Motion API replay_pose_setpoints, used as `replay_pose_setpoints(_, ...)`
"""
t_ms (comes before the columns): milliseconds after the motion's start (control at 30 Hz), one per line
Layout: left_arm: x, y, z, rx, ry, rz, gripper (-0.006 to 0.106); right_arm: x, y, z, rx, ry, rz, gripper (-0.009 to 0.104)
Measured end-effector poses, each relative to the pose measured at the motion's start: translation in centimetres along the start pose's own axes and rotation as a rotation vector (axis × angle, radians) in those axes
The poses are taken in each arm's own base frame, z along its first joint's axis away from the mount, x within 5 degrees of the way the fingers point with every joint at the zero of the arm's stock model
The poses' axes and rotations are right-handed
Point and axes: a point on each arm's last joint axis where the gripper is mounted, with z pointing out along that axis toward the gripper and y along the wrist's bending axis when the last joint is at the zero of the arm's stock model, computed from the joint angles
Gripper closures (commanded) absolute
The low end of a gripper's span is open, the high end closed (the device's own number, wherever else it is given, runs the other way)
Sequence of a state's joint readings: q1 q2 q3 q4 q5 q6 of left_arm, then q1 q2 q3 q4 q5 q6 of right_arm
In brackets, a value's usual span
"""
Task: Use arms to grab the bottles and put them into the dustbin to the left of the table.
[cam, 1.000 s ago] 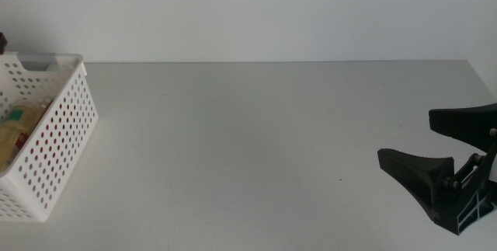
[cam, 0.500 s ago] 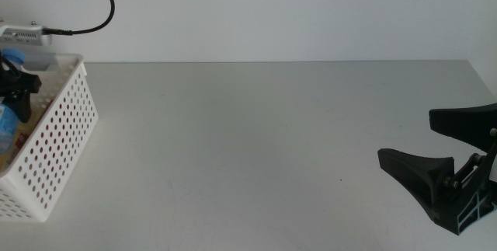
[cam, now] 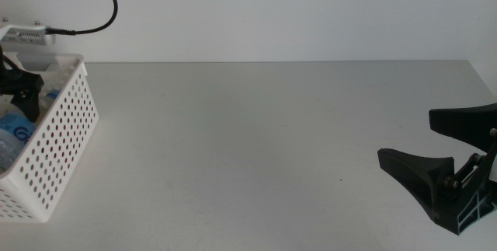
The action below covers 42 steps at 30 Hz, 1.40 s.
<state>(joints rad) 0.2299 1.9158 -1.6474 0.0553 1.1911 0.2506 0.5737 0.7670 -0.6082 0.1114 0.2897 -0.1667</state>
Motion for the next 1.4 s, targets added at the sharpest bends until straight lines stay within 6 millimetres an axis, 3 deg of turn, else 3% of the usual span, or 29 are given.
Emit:
replay_pose_setpoints(133,0.4,-0.4,-1.9,0.034,-0.037,-0.018,0.007,0.0,0.0,0.0,0.000,0.000,0.000,0.020)
replay_pose_setpoints(300,1.0,-1.6,-5.8,0.132,-0.146,-0.062,0.007,0.0,0.0,0.0,0.000,0.000,0.000,0.020)
replay_pose_setpoints(533,2.2,-6.9,-13.0,0.261,-0.383,0.043,0.007,0.0,0.0,0.0,0.000,0.000,0.000,0.020)
replay_pose_setpoints(667,4.0,-9.9,-17.6,0.272,-0.538,0.137,0.007,0.0,0.0,0.0,0.000,0.000,0.000,0.020)
replay_pose_setpoints(800,6.3,-12.5,-20.9,0.301,-0.649,0.222,0.007,0.0,0.0,0.0,0.000,0.000,0.000,0.020)
replay_pose_setpoints(967,9.6,-14.2,-22.3,0.323,-0.796,0.266,0.007,0.0,0.0,0.0,0.000,0.000,0.000,0.020)
replay_pose_setpoints(1167,12.9,-14.0,-23.2,0.319,-0.944,0.249,0.007,0.0,0.0,0.0,0.000,0.000,0.000,0.020)
replay_pose_setpoints(1400,13.8,-13.7,-23.9,0.311,-1.003,0.238,0.007,0.0,0.0,0.0,0.000,0.000,0.000,0.020)
